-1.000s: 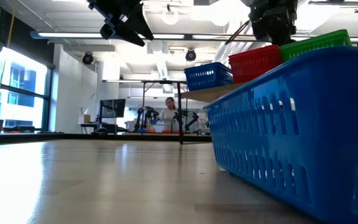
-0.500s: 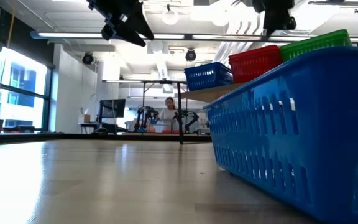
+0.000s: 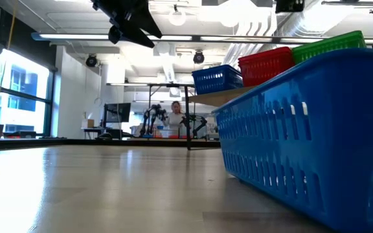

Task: Stack baskets on shelf by color
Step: Stack the blue basket on the stacked blue basket on the shelf

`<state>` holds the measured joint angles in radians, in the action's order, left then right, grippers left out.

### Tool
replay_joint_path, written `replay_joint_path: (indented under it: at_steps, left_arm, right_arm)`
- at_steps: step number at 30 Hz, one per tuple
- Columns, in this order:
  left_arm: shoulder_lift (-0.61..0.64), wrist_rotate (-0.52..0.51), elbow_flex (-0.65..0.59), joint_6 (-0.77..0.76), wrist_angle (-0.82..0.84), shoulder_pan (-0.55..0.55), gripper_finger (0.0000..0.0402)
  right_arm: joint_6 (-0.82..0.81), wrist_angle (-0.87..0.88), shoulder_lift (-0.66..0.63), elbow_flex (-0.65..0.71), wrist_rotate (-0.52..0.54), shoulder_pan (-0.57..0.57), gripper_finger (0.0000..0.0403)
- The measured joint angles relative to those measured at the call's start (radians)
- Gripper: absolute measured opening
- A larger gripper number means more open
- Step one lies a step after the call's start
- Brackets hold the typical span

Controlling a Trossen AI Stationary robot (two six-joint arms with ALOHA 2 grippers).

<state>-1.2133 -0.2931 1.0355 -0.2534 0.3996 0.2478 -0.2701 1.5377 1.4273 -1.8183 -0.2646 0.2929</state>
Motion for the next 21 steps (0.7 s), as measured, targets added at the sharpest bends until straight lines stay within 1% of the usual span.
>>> replay_joint_path:
  at_steps: [6,10,14,21]
  left_arm:
    - [0.000,0.086,0.000,-0.098,0.000,0.000,0.0223]
    - [0.000,0.142,0.000,-0.161,0.000,-0.008,0.0223]
    - [0.000,0.152,0.000,-0.218,0.010,-0.043,0.0223]
    - [0.000,0.154,0.000,-0.328,0.068,-0.122,0.0223]
  right_arm:
    - [-0.037,-0.073,0.000,0.000,0.006,-0.133,0.0101]
    - [-0.046,-0.116,0.000,0.000,0.083,-0.211,0.0101]
    - [-0.057,-0.136,0.000,0.000,0.111,-0.269,0.0110]
    - [-0.070,-0.171,0.012,0.001,0.119,-0.364,0.0151]
